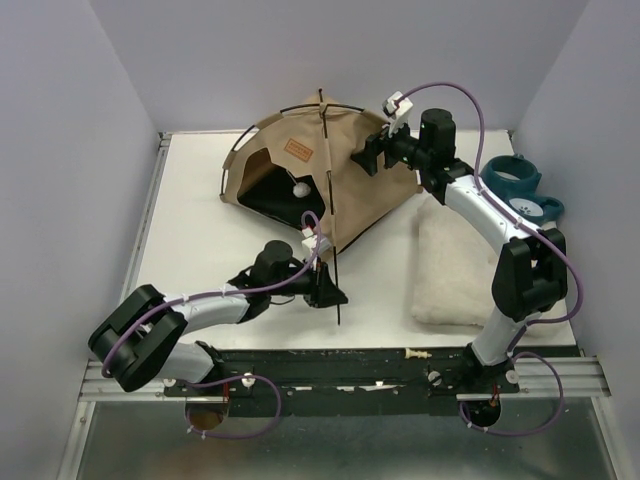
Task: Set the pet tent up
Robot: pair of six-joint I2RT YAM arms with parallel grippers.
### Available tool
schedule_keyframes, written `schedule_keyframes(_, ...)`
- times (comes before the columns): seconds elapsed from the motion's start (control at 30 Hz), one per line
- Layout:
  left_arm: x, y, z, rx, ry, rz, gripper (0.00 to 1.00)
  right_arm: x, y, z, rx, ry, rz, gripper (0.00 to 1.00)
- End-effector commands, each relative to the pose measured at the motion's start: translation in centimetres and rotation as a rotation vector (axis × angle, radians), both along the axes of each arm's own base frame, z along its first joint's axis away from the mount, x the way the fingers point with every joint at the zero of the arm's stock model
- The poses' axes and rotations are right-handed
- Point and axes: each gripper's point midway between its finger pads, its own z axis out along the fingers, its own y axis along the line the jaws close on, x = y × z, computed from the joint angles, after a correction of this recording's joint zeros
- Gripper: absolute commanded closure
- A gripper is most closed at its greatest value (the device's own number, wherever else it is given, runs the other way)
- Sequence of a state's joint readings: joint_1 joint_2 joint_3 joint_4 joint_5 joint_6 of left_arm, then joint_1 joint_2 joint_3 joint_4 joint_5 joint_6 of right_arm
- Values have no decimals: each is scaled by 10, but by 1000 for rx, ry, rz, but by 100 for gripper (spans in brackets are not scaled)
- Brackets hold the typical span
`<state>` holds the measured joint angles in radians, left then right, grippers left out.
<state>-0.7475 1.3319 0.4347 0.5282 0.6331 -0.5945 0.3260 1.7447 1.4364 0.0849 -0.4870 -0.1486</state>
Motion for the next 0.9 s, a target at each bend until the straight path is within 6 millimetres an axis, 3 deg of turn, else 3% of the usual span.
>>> schedule_keyframes(0.0, 2, 3, -7, 27, -3, 11, 58, -4, 2, 13, 16, -40, 18, 4)
schedule_keyframes(0.07, -5, 9, -16, 43, 26, 16, 54, -3, 2, 14, 16, -43, 15, 4)
schedule_keyframes(0.3, -11, 23, -34, 78, 32, 57, 56, -1, 2, 12, 20, -41, 11, 4)
schedule_keyframes(0.67, 0, 9, -14, 13, 7, 59, 58, -3, 2, 8, 18, -32, 14, 4)
schedule_keyframes(0.8, 2, 4, -13, 3, 14, 45, 62, -3, 2, 8, 19, -33, 16, 4)
schedule_keyframes(0.87, 2, 5, -14, 6, 17, 47, 71, -3, 2, 9, 19, -33, 16, 4)
